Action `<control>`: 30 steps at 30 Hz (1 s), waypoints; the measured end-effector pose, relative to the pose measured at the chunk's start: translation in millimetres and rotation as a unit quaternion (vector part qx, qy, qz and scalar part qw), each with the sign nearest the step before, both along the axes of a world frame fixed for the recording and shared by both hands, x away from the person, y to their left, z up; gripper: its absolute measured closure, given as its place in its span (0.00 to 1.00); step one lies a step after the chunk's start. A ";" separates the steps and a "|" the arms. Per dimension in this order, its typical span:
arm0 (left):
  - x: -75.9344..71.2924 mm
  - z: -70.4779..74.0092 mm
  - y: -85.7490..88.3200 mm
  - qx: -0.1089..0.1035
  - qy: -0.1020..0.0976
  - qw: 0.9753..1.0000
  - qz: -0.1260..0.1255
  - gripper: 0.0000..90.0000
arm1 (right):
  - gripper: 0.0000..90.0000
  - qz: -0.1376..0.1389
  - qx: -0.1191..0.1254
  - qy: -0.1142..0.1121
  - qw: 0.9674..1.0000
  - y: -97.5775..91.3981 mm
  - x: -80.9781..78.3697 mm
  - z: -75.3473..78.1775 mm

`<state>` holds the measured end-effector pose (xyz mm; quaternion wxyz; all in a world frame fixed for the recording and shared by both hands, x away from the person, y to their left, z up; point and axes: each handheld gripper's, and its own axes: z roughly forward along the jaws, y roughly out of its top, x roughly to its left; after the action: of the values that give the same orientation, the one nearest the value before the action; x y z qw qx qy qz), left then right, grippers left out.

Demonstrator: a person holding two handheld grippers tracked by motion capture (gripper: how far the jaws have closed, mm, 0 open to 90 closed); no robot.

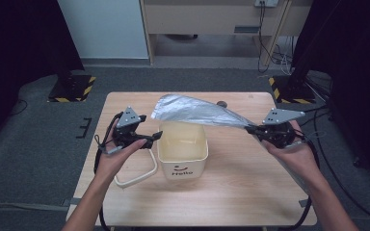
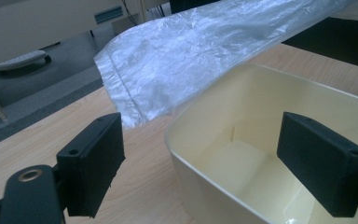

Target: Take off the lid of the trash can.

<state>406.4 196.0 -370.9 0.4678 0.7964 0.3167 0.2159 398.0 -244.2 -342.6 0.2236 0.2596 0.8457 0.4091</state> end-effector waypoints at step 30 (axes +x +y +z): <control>4.8 3.9 -79.3 0.046 -0.019 0.998 -0.046 0.19 | 1.00 0.039 0.000 0.006 0.999 6.7 -12.1 10.1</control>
<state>411.2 116.7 -366.9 0.4462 0.8266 0.2599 0.2237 386.0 -237.5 -332.5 0.2029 0.2285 0.8566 0.4157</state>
